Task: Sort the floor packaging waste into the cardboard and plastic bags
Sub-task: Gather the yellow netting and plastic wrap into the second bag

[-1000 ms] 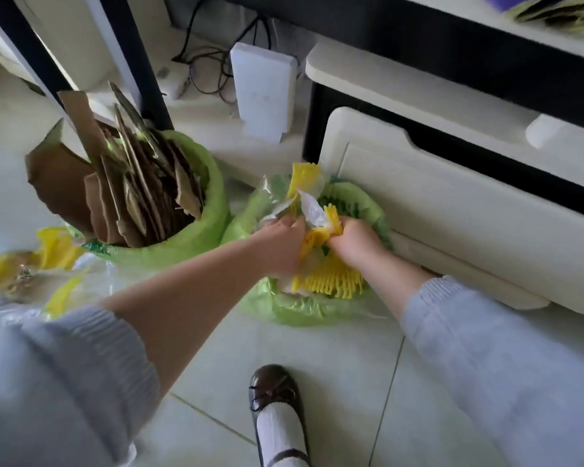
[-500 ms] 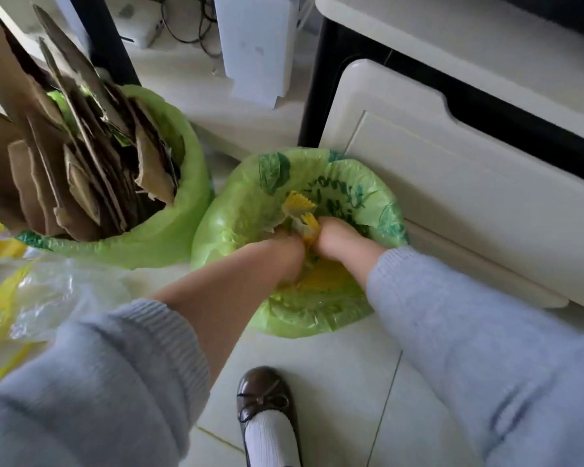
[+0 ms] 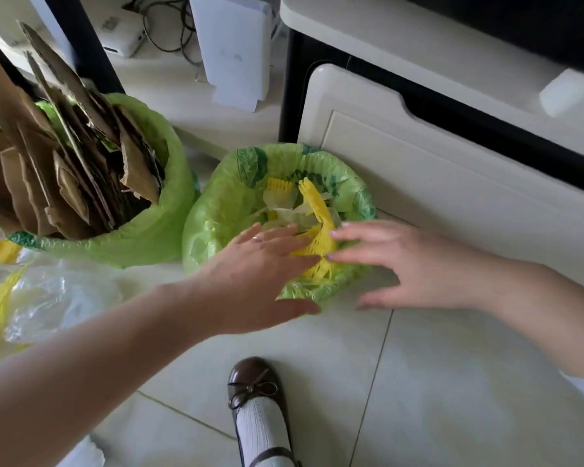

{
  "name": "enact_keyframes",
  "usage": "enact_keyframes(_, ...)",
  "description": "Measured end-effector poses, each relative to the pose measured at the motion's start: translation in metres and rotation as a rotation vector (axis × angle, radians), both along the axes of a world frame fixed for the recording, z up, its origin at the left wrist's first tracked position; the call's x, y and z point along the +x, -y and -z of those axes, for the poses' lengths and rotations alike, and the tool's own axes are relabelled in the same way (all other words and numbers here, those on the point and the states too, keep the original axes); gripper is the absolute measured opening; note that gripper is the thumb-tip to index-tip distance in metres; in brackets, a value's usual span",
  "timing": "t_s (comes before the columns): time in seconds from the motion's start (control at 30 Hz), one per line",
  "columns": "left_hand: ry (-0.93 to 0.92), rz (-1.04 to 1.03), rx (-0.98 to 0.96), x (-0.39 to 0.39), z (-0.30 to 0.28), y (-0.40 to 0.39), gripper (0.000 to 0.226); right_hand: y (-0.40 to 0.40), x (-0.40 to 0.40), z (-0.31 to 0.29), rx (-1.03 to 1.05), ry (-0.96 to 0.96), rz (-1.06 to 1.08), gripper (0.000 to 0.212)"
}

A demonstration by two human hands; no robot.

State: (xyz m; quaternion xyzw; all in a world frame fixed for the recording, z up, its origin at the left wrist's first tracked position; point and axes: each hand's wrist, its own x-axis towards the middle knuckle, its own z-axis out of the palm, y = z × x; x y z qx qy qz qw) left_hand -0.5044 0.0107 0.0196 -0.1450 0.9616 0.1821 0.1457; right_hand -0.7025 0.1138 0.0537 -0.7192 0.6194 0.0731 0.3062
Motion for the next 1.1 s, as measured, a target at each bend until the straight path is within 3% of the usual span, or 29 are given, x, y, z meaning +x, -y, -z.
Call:
enact_keyframes(0.13, -0.17, -0.04, 0.043, 0.002, 0.023, -0.006, 0.038, -0.015, -0.005, 0.031, -0.189, -0.097, -0.111, 0.036)
enact_keyframes(0.27, -0.341, -0.168, 0.022, -0.001, 0.032, 0.001, 0.016, 0.001, -0.002, 0.034, -0.449, -0.081, 0.017, 0.015)
enact_keyframes(0.33, -0.394, -0.43, 0.094, -0.007, 0.031, 0.008, 0.015, 0.018, 0.004, 0.031, -0.52, -0.03, 0.22, 0.012)
enact_keyframes(0.43, -0.456, -0.823, 0.378, -0.022, 0.034, 0.022, 0.027, 0.049, 0.015, 0.044, -0.403, 0.115, 0.516, 0.02)
enact_keyframes(0.47, -0.412, -0.81, 0.403, -0.028, 0.038, 0.025, 0.043, 0.059, 0.019, 0.054, -0.306, 0.106, 0.501, 0.034)
enact_keyframes(0.53, -0.12, -0.65, 0.359, -0.041, 0.049, 0.027, 0.076, 0.074, 0.026, 0.076, -0.029, 0.017, 0.359, 0.077)
enact_keyframes(0.6, 0.15, -0.488, 0.205, -0.053, 0.06, 0.024, 0.086, 0.083, 0.035, 0.094, 0.182, -0.126, 0.224, 0.108)
enact_keyframes(0.7, 0.429, -0.385, 0.058, -0.062, 0.079, 0.027, 0.087, 0.092, 0.042, 0.124, 0.318, -0.284, 0.167, 0.125)
enact_keyframes(0.83, 0.685, -0.265, -0.02, -0.058, 0.09, 0.025, 0.091, 0.097, 0.051, 0.152, 0.4, -0.27, 0.149, 0.127)
enact_keyframes(0.97, 0.557, -0.217, -0.026, -0.05, 0.065, 0.029, 0.085, 0.099, 0.051, 0.113, 0.367, -0.265, 0.127, 0.123)
enact_keyframes(1.1, 0.036, -0.207, -0.076, 0.006, 0.005, 0.036, 0.076, 0.083, 0.051, 0.048, 0.183, -0.206, 0.106, 0.096)
